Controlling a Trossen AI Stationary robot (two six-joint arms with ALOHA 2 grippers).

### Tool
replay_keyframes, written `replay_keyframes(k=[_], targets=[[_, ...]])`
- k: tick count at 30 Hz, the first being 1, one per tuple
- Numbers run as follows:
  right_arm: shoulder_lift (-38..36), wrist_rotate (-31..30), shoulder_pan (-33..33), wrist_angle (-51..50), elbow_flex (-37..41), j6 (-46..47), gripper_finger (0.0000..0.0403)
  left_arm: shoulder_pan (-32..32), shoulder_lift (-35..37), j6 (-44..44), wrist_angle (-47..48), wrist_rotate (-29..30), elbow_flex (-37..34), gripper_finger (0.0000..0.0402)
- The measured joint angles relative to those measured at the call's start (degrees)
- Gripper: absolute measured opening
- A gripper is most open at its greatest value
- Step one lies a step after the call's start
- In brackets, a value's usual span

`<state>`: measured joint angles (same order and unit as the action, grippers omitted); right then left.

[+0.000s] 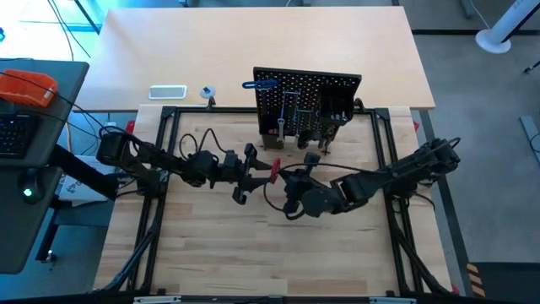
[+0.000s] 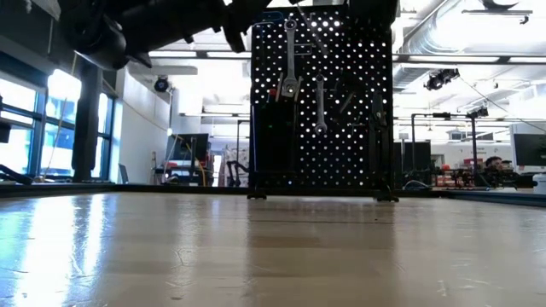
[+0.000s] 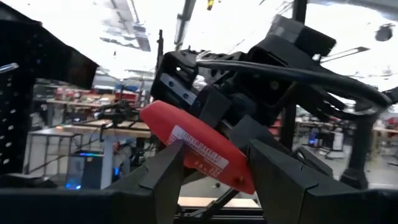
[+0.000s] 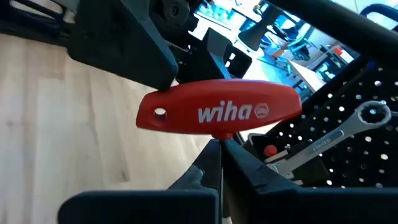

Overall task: Hang tools onto peg board
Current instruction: Put the T-handle wrench on the pegboard

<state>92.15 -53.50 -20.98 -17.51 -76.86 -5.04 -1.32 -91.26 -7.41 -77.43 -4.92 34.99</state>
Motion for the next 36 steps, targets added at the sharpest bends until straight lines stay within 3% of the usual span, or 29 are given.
replay_keyframes(k=[6,28,36], targets=[[0.5,-0.6,0.6,0.8,0.0,-1.5,0.0,-0.1,0.1,0.0,2.8,5.6,1.1,0.0173],[0.6,-1.9,-0.1,-1.0,0.0,0.7,0.0,-1.4,0.9,2.6,6.7,5.4,2.3,0.0173],[0.6,-3.9,-0.1,-1.7,0.0,1.6,0.0,-2.0,3.4,7.4,10.6,8.3,2.3,0.0173]])
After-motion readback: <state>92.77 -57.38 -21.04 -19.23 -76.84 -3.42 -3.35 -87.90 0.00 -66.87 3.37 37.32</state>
